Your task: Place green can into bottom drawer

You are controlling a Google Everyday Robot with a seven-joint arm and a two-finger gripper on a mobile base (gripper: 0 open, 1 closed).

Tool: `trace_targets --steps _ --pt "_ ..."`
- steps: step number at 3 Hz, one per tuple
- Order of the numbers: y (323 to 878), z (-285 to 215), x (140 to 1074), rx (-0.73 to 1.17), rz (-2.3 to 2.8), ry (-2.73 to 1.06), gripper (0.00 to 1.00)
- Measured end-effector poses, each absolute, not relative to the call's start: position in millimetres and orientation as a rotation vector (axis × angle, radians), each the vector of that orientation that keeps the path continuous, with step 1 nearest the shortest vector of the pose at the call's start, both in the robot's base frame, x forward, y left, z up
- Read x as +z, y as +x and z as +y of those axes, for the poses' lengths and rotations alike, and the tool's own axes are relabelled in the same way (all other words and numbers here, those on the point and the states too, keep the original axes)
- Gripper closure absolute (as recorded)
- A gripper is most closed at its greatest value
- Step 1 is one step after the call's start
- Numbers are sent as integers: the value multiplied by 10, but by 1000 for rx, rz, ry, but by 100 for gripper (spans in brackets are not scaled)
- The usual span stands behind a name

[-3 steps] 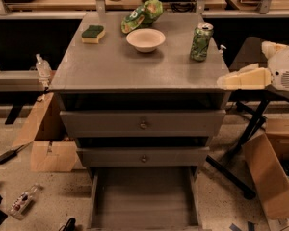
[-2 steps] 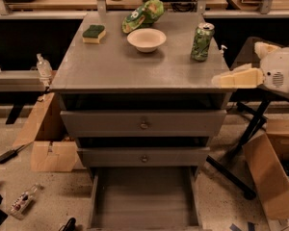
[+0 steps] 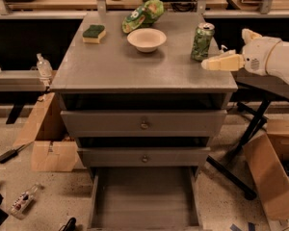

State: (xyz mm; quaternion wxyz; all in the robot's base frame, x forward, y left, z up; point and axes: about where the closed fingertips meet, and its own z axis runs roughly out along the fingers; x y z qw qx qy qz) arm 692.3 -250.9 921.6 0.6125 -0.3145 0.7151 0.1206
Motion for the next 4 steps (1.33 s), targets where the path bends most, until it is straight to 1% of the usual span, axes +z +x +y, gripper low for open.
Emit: trace_targets --steps 1,3,4 --pt "7412 -2444 9198 312 1623 -694 0" --pt "7888 -2389 9215 369 1604 -638 0" --pt "8111 -2306 8997 389 1642 -616 3"
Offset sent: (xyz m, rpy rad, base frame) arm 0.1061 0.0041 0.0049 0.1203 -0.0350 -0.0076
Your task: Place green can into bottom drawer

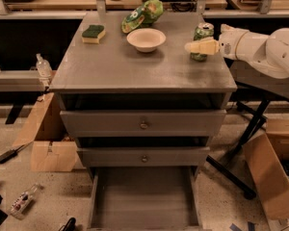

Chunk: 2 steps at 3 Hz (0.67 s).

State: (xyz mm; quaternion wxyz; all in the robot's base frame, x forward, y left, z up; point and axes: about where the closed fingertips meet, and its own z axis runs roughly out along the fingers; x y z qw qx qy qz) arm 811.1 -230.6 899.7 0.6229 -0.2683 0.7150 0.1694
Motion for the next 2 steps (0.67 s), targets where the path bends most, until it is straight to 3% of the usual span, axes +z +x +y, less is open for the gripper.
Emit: trace_targets --steps 1,2 --pt "8195 -2272 8822 391 1670 -600 33" --pt "8196 -2244 8824 395 1668 -604 56"
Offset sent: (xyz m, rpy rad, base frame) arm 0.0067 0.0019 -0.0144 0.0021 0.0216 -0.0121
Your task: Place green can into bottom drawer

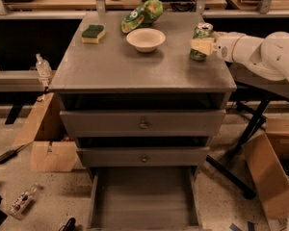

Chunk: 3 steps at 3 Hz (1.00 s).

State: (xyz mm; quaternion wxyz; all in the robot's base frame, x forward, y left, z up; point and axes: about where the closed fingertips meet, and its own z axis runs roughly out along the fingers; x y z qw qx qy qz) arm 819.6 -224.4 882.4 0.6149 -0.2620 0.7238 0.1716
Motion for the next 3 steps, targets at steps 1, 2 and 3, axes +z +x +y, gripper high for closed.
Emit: trace_targets --steps 1,2,3 --pt "8204 -2211 8813 400 1668 -607 80" --pt "8211 -2180 8803 404 1668 -609 100" --pt "8146 -2180 8880 402 1661 -623 100"
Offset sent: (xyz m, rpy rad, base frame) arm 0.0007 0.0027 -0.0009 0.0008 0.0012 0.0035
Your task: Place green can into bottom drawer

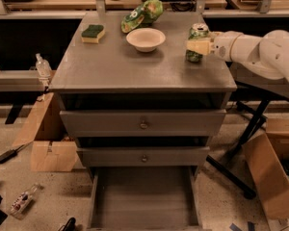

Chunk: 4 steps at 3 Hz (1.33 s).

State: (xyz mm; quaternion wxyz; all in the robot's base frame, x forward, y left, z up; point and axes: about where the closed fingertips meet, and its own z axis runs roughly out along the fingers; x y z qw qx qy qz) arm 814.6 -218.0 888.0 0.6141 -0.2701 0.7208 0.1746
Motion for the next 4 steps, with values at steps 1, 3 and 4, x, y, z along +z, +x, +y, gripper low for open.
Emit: trace_targets --steps 1,3,4 --pt "7668 -2207 9416 387 1616 -714 100" --pt "6089 -2512 9700 354 1635 -760 100" --pt "5648 -2637 9474 352 1658 -866 100"
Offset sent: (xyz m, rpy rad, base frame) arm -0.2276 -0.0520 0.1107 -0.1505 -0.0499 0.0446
